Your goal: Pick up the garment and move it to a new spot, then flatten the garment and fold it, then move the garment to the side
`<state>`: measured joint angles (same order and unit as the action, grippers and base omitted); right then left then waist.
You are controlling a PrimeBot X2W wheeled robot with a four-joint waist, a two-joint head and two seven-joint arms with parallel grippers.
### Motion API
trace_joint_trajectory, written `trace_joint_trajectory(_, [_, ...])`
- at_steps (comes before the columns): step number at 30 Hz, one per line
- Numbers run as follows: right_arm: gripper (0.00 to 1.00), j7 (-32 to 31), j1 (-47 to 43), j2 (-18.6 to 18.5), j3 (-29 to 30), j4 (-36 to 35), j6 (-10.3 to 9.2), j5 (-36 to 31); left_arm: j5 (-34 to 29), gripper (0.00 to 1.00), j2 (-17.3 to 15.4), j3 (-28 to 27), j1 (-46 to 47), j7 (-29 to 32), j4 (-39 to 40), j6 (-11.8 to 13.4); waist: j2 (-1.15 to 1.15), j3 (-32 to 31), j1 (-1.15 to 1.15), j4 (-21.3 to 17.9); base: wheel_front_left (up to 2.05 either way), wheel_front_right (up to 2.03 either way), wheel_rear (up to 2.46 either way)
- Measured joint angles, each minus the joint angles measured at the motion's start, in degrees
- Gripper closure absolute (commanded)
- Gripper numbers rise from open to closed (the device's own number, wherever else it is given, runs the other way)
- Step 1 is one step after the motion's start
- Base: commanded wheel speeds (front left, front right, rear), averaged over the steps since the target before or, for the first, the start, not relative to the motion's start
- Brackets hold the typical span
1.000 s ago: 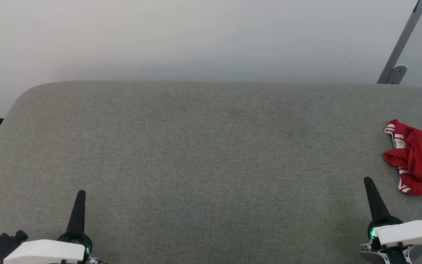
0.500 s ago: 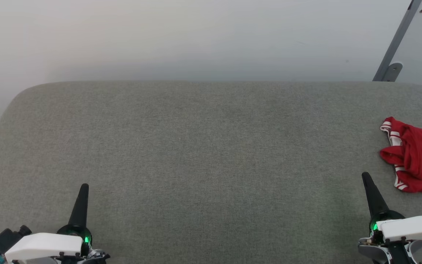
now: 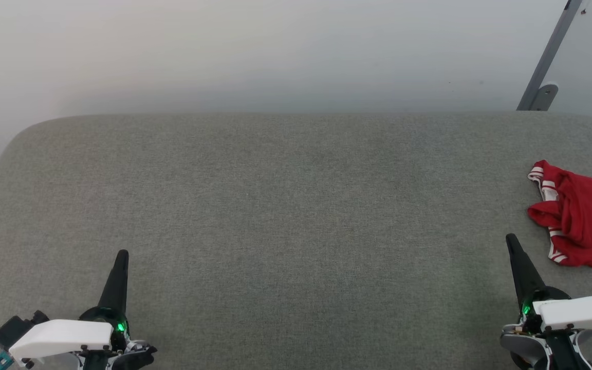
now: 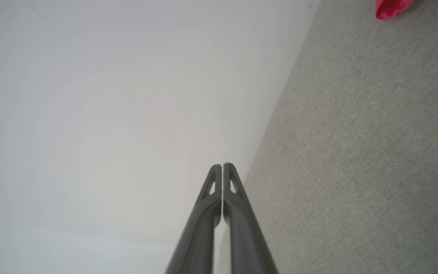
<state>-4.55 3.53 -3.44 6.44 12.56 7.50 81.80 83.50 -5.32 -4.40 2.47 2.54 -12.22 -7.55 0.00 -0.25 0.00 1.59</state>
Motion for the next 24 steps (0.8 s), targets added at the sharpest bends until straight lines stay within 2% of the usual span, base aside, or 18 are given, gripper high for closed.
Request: trace_joint_trajectory(24, [1.00,-1.6,2.0,0.4,0.1,1.2,0.00,8.9,8.3,1.00,1.6,-1.0,3.1,2.8,-1.5,0.0,0.00,0.4,0.00,-1.3,0.00,0.00,0.00])
